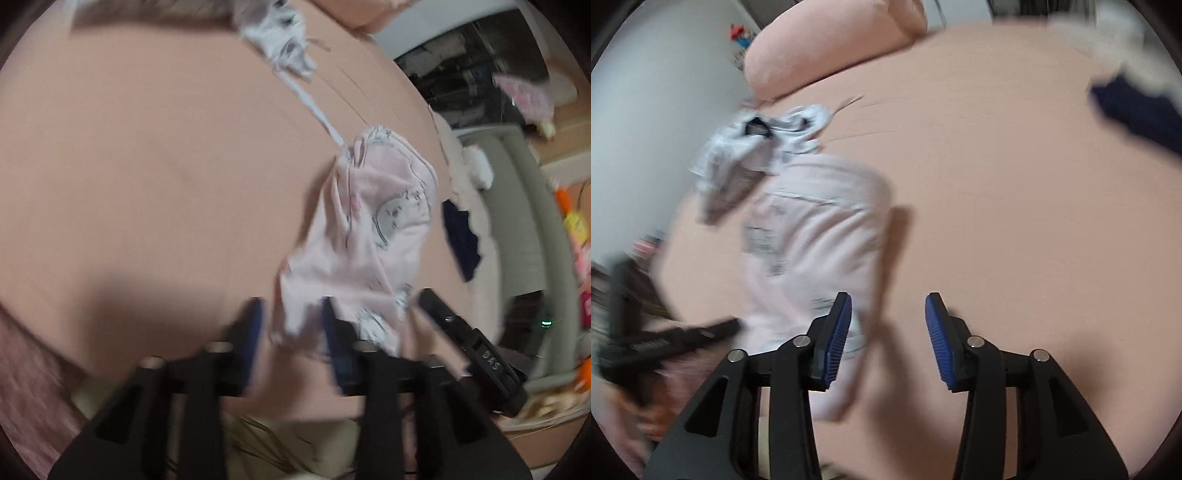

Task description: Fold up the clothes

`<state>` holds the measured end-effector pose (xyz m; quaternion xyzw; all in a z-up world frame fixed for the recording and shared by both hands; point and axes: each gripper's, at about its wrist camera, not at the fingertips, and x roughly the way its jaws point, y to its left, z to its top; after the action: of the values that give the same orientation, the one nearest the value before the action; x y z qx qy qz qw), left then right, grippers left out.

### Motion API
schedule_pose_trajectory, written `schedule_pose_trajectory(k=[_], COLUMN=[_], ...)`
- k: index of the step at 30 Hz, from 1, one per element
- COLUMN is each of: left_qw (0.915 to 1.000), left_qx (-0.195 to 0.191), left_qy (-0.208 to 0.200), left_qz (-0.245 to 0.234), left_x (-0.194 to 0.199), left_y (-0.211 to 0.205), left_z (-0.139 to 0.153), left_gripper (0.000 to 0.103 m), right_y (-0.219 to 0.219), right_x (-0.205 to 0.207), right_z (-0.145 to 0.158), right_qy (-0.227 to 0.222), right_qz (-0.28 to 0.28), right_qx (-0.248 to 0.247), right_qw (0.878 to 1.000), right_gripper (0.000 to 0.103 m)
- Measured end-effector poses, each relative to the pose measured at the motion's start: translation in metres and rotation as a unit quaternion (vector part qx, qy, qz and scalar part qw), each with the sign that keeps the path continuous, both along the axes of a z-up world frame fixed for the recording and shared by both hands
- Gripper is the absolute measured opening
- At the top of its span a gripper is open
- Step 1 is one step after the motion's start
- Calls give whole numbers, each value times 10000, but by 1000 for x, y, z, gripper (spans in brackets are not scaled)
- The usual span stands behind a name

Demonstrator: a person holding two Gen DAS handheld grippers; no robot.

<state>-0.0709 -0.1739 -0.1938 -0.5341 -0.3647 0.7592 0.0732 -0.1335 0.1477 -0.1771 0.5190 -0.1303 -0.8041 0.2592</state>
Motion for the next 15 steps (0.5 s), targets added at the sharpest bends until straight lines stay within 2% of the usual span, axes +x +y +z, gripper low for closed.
schedule_pose_trajectory(k=[3,6,7,10,12,15], left_qw=[9995,9987,9991,9994,9999,9999], left_qx=[249,419,353,324,98,-117], left_qy=[-39,-199,-160,-69,13,43], left_qz=[-191,-221,-196,-49,45,117], left_x=[3,11,14,-9,-10,2], left_y=[20,37,40,51,55,55], left_z=[-4,-17,-18,-19,-17,-15], left_gripper=[42,42,42,39,22,23], right_y=[-6,-15,-17,-19,-21,-28], right_x=[4,14,16,20,22,27], right_z=[-9,-21,-24,-21,-20,-18], right_qy=[-268,-359,-391,-323,-304,-162], right_qz=[220,323,334,349,309,310], right_qx=[-143,-13,-27,46,41,208], right_qw=[9993,9988,9987,9989,9991,9992], right_gripper=[44,26,19,14,12,12])
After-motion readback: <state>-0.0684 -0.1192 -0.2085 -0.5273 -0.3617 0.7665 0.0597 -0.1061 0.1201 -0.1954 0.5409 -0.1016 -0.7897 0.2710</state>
